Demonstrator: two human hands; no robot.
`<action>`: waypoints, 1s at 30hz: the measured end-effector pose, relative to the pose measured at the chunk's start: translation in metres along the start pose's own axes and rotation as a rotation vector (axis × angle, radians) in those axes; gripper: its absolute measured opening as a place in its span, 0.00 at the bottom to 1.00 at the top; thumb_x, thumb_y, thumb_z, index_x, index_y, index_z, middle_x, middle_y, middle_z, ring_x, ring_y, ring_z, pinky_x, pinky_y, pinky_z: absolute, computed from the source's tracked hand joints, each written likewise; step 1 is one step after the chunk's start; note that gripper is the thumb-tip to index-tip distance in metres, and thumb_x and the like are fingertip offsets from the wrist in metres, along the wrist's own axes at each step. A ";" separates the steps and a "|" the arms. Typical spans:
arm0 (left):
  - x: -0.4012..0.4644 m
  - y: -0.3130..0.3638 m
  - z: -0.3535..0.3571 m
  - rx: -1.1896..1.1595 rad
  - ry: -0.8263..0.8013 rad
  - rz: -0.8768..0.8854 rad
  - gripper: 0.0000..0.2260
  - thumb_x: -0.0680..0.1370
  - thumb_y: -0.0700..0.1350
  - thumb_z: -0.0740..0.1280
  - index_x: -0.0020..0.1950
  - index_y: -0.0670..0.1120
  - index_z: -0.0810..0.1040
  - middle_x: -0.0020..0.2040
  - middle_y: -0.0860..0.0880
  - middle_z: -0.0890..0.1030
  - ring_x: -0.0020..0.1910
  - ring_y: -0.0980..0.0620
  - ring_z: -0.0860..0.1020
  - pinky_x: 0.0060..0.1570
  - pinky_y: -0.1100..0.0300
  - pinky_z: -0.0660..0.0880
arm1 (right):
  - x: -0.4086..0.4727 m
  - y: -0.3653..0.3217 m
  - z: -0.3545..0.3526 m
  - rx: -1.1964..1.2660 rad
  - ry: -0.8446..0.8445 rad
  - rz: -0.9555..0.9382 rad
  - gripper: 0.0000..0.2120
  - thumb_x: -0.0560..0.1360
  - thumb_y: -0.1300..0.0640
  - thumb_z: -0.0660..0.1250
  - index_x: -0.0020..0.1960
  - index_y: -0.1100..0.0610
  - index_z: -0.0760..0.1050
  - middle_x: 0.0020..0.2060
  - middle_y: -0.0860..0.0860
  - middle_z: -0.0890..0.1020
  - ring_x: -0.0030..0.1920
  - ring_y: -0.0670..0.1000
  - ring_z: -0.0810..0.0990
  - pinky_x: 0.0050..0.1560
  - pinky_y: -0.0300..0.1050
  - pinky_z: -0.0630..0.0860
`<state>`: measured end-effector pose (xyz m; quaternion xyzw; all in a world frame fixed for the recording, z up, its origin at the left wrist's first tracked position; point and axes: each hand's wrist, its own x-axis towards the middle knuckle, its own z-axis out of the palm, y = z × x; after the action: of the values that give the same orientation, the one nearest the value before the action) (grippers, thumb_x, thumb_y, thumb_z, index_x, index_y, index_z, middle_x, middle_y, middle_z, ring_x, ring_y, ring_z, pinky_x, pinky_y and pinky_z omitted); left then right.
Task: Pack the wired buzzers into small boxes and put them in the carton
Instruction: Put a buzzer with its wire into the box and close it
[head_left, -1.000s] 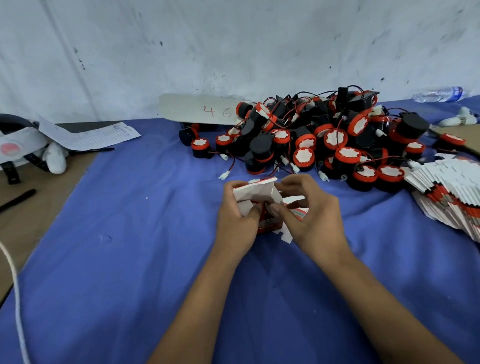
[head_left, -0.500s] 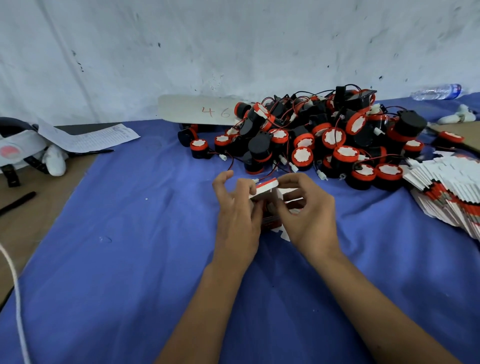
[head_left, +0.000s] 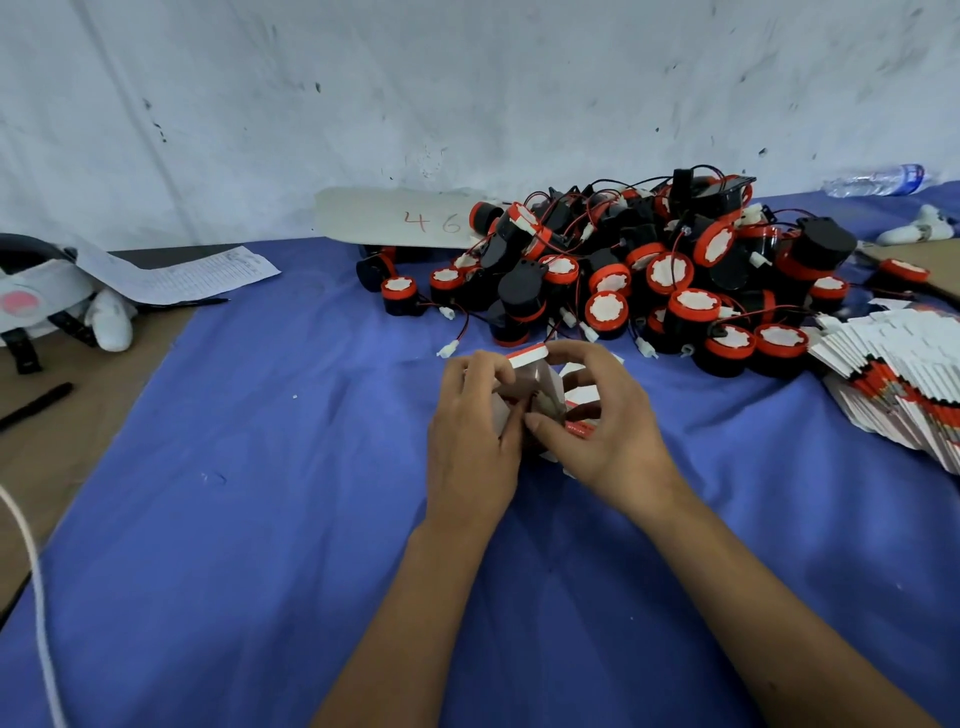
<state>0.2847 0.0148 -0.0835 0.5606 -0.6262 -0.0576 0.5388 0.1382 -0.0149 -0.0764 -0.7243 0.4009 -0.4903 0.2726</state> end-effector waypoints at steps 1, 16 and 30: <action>0.000 0.000 0.000 -0.007 -0.002 -0.002 0.13 0.76 0.41 0.70 0.51 0.56 0.69 0.54 0.56 0.73 0.51 0.63 0.74 0.43 0.72 0.69 | 0.000 0.000 0.000 0.004 -0.002 0.004 0.27 0.70 0.60 0.77 0.66 0.48 0.74 0.60 0.40 0.78 0.57 0.42 0.79 0.46 0.31 0.78; 0.001 0.000 -0.001 -0.015 -0.024 -0.042 0.20 0.78 0.37 0.69 0.50 0.61 0.66 0.54 0.54 0.75 0.52 0.61 0.74 0.45 0.73 0.69 | 0.001 -0.005 -0.001 0.048 -0.019 0.055 0.29 0.69 0.66 0.75 0.66 0.49 0.74 0.59 0.41 0.79 0.57 0.42 0.79 0.46 0.35 0.80; 0.000 0.005 -0.002 0.038 -0.080 0.045 0.09 0.79 0.36 0.70 0.51 0.50 0.75 0.55 0.54 0.74 0.49 0.58 0.75 0.42 0.73 0.70 | 0.018 -0.010 0.015 0.112 0.161 0.515 0.13 0.71 0.63 0.75 0.52 0.50 0.78 0.42 0.46 0.84 0.39 0.47 0.84 0.28 0.41 0.80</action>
<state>0.2831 0.0174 -0.0794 0.5536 -0.6608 -0.0559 0.5037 0.1588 -0.0251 -0.0651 -0.5410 0.5645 -0.4820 0.3953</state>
